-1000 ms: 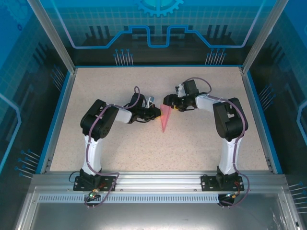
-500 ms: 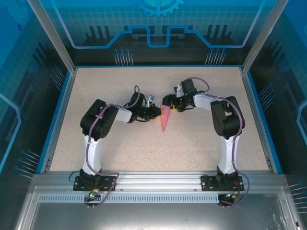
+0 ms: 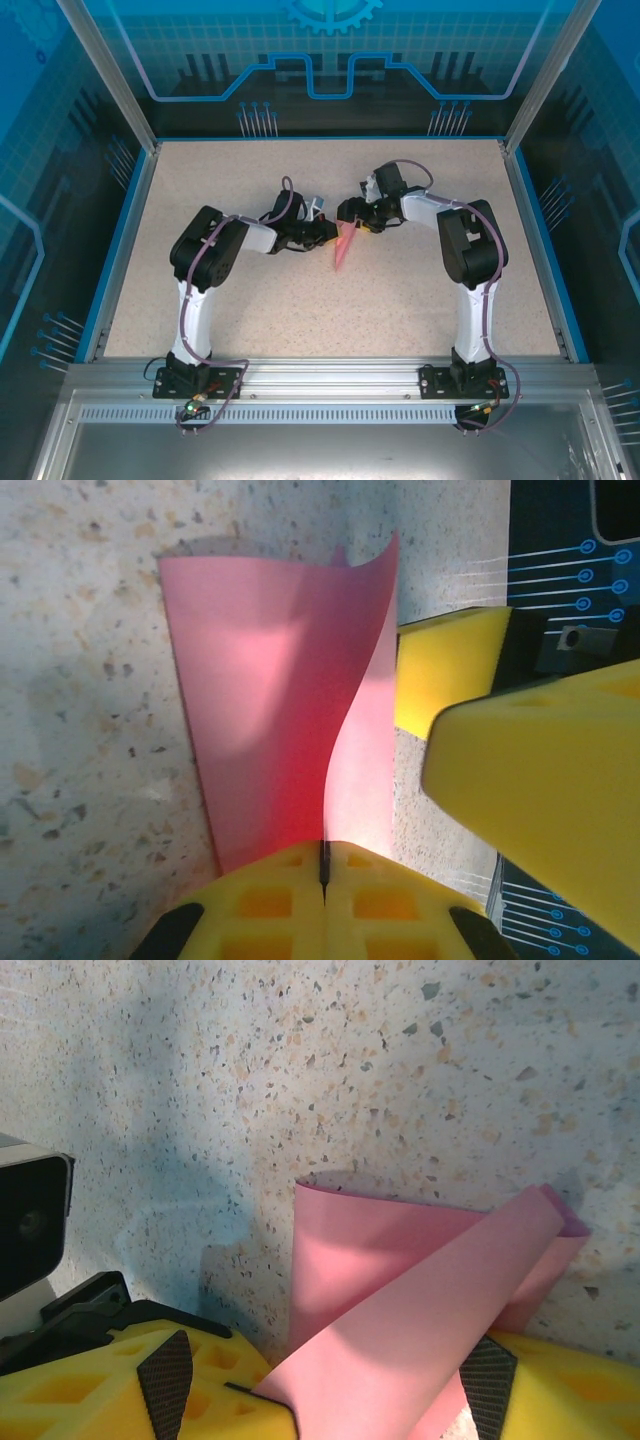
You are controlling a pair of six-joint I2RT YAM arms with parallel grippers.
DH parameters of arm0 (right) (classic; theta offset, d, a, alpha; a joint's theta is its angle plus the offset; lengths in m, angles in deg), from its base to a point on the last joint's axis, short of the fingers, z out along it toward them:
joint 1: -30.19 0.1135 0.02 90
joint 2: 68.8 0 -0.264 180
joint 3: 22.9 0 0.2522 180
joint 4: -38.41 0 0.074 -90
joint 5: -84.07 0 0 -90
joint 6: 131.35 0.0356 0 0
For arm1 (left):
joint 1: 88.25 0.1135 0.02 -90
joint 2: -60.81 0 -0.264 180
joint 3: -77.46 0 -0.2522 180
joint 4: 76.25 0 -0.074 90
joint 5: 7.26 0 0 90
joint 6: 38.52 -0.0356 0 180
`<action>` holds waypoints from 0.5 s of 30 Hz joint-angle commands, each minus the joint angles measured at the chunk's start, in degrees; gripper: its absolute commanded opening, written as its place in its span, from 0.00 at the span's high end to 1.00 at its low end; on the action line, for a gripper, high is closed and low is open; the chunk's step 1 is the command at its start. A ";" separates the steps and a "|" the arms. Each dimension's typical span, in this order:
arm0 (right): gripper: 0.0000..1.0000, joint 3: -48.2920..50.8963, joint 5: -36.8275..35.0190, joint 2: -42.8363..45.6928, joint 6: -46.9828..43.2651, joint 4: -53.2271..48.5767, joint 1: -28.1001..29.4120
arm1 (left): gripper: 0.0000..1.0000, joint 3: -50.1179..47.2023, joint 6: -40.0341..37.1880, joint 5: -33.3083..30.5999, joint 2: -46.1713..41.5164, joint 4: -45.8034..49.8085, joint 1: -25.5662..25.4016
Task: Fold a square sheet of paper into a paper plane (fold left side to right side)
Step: Fold the wing for the fifth time at the center of the table.
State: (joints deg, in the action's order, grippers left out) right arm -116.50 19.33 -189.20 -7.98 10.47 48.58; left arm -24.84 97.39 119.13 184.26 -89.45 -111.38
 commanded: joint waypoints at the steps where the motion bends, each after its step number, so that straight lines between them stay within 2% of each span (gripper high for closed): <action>1: 0.25 -0.14 -1.09 -1.78 -0.98 -4.20 0.54 | 0.97 1.23 -2.07 0.88 1.78 1.16 0.50; 12: 0.24 2.69 -2.14 5.75 -1.98 -2.64 -1.06 | 0.97 0.72 -3.15 0.45 2.69 2.33 0.47; 15: 0.27 3.79 -2.31 7.28 -1.73 -2.22 -1.26 | 0.97 0.84 -3.37 0.45 2.81 2.57 0.46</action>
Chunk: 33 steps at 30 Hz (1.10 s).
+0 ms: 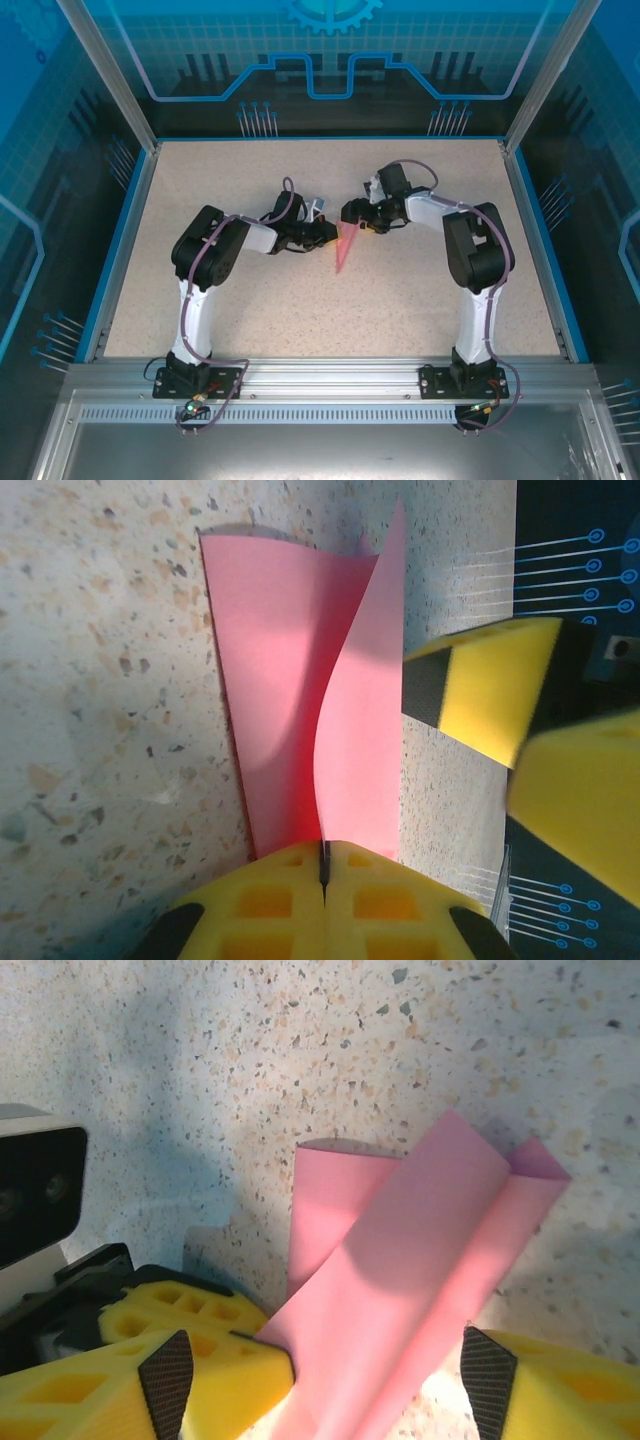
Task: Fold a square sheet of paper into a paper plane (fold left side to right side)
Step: Fold the wing for the fifth time at the center of the table.
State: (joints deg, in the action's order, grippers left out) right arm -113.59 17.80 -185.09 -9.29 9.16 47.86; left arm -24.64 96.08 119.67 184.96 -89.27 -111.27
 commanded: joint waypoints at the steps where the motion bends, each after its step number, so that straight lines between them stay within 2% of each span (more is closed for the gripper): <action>1: 0.29 1.12 -0.34 3.28 -0.34 -0.65 -0.45 | 0.97 0.80 -2.05 -0.10 2.20 2.52 0.35; 6: 0.49 0.85 3.52 1.84 1.12 2.11 0.21 | 0.97 1.33 -2.56 -0.19 2.31 3.23 0.36; 9: 0.55 -0.36 4.03 0.43 1.35 1.96 0.74 | 0.97 1.65 -2.85 -0.27 2.39 3.78 0.35; 22: 0.55 -5.10 3.44 -4.33 -0.05 -0.10 1.74 | 0.96 3.78 -3.43 0.15 3.42 5.49 0.42; 33: 0.55 -6.21 0.11 -5.48 -1.81 -3.35 1.83 | 0.95 4.87 -3.99 0.32 3.98 6.87 0.40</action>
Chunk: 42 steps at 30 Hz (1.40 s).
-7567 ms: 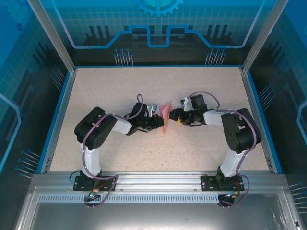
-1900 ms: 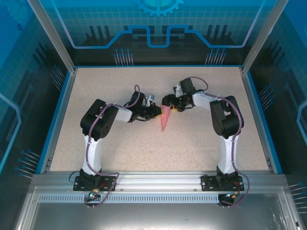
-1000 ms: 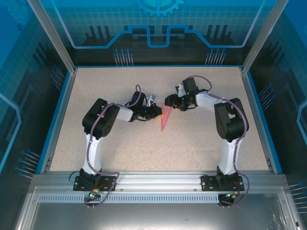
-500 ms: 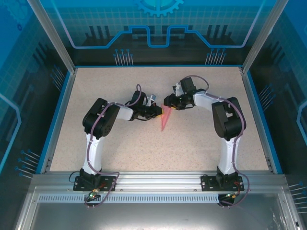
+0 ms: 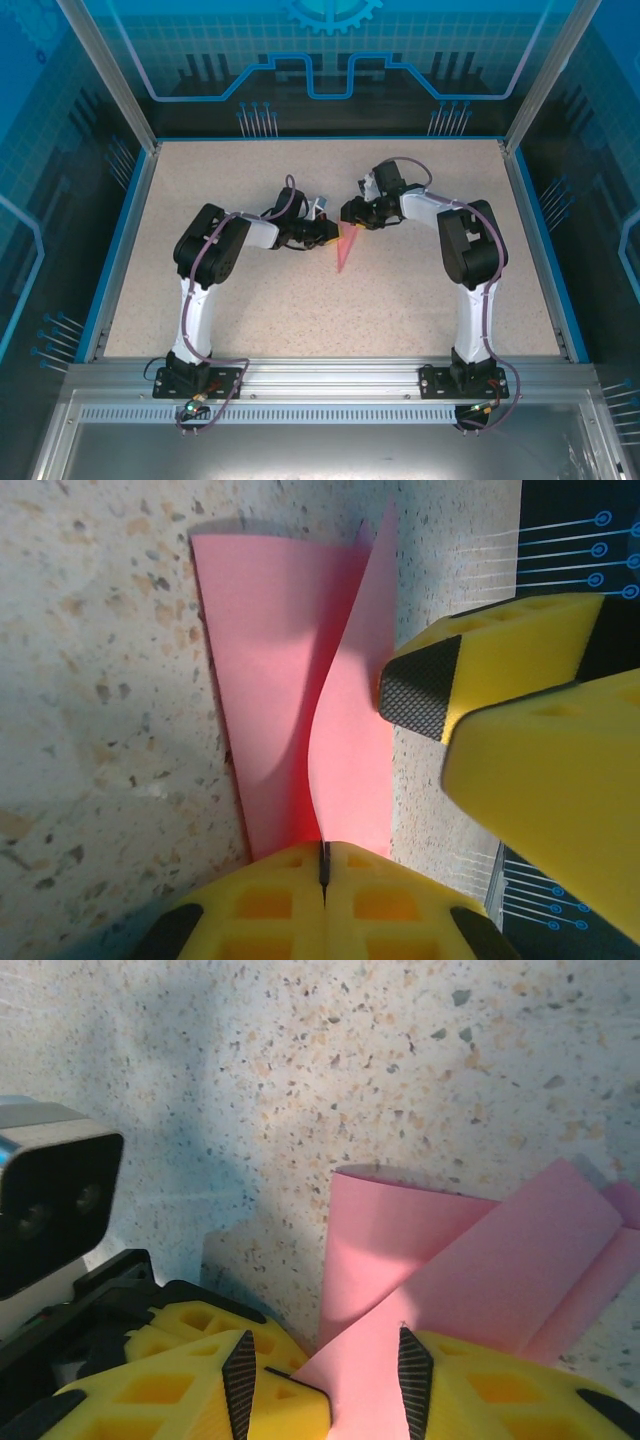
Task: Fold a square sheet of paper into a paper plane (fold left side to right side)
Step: Fold the wing for the fifth time at the center of the table.
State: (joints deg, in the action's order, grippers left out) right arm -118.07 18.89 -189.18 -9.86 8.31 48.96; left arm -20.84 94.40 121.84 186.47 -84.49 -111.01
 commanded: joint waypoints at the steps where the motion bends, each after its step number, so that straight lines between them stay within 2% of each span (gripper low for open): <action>1: 0.55 -1.74 -1.25 -1.43 -1.30 -2.71 0.75 | 0.94 1.22 -2.30 -1.83 2.54 2.22 0.11; 24: 0.55 -1.41 -3.97 -3.44 -1.39 -5.13 0.31 | 0.92 1.76 -1.85 -1.56 3.37 2.34 0.09; 27: 0.55 -1.50 -4.53 -3.88 -1.27 -6.04 0.17 | 0.88 0.91 -1.91 -1.60 2.10 1.88 0.13; 35: 0.55 -1.09 -5.54 -4.78 -1.26 -7.96 -0.22 | 0.66 -6.90 -4.13 -3.36 -8.88 1.47 1.61; 39: 0.55 -1.07 -4.99 -4.78 -1.33 -7.59 -0.23 | 0.64 -11.53 -5.39 -3.11 -16.69 3.66 1.76; 42: 0.55 -1.03 -4.86 -4.77 -1.20 -7.32 -0.22 | 0.69 -13.66 -4.86 -1.32 -21.41 4.93 1.39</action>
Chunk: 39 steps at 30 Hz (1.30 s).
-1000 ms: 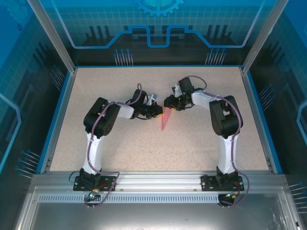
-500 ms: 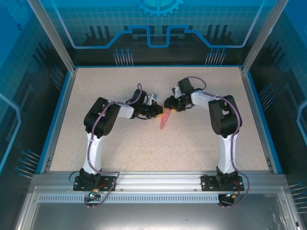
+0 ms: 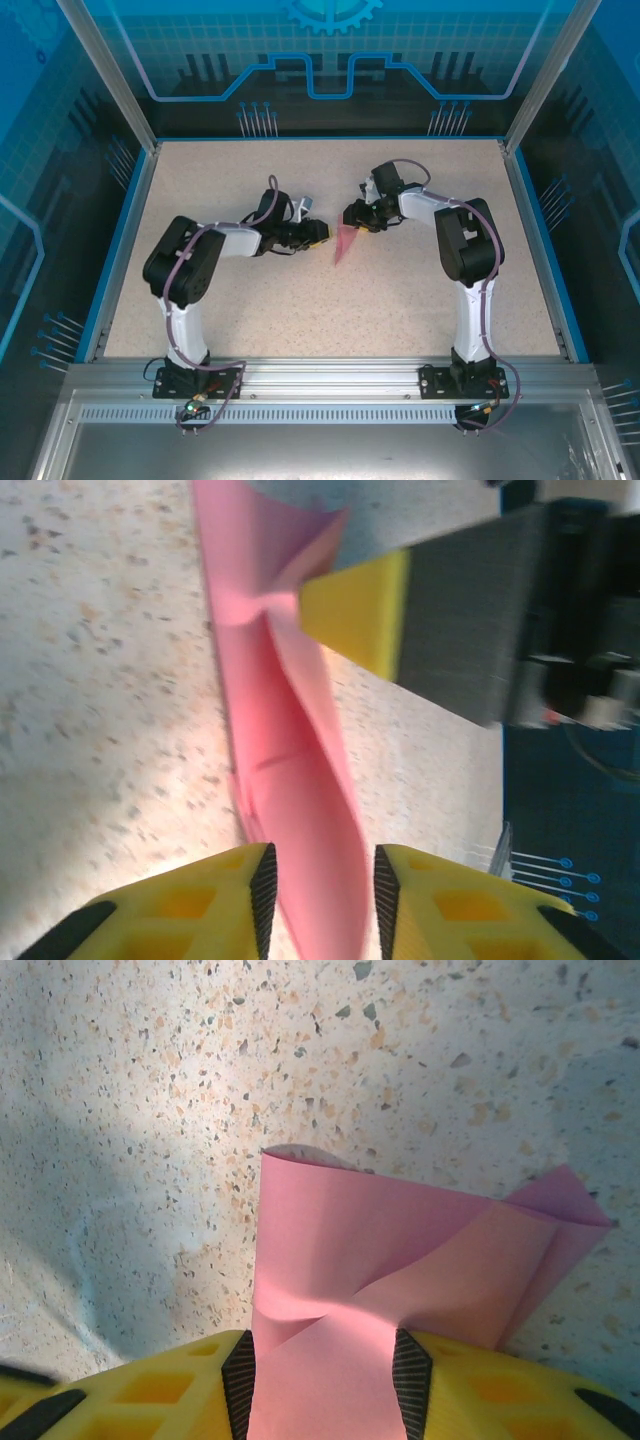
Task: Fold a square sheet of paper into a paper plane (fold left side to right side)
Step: Fold the wing for the fifth time at the center of the table.
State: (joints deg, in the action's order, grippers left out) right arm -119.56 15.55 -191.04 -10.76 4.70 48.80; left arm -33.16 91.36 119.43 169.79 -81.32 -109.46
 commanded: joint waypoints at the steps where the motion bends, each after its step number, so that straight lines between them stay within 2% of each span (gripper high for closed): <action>1: 0.55 0.40 -1.30 -3.01 -0.34 -3.70 -0.07 | 0.71 -1.39 -1.46 1.93 -5.82 2.27 -0.56; 6: 0.55 0.45 -1.26 -3.18 -0.20 -3.57 0.07 | 0.73 2.66 2.28 7.36 -4.14 2.99 -4.42; 10: 0.55 0.44 -1.37 -3.05 -0.35 -3.78 0.11 | 0.72 6.83 1.95 6.86 -0.55 5.43 -7.13; 19: 0.55 0.61 -1.35 -2.57 -0.47 -3.70 0.11 | 0.69 11.27 1.39 4.54 5.93 9.24 -7.42; 39: 0.55 0.66 -1.26 -2.39 -0.70 -3.47 0.20 | 0.68 8.85 -0.49 -0.21 8.98 12.85 -7.39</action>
State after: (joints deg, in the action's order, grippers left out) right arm -119.58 15.63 -191.08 -10.78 4.70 48.80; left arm -23.57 92.85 120.48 177.97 -70.96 -116.98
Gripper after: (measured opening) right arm 0.452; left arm 0.319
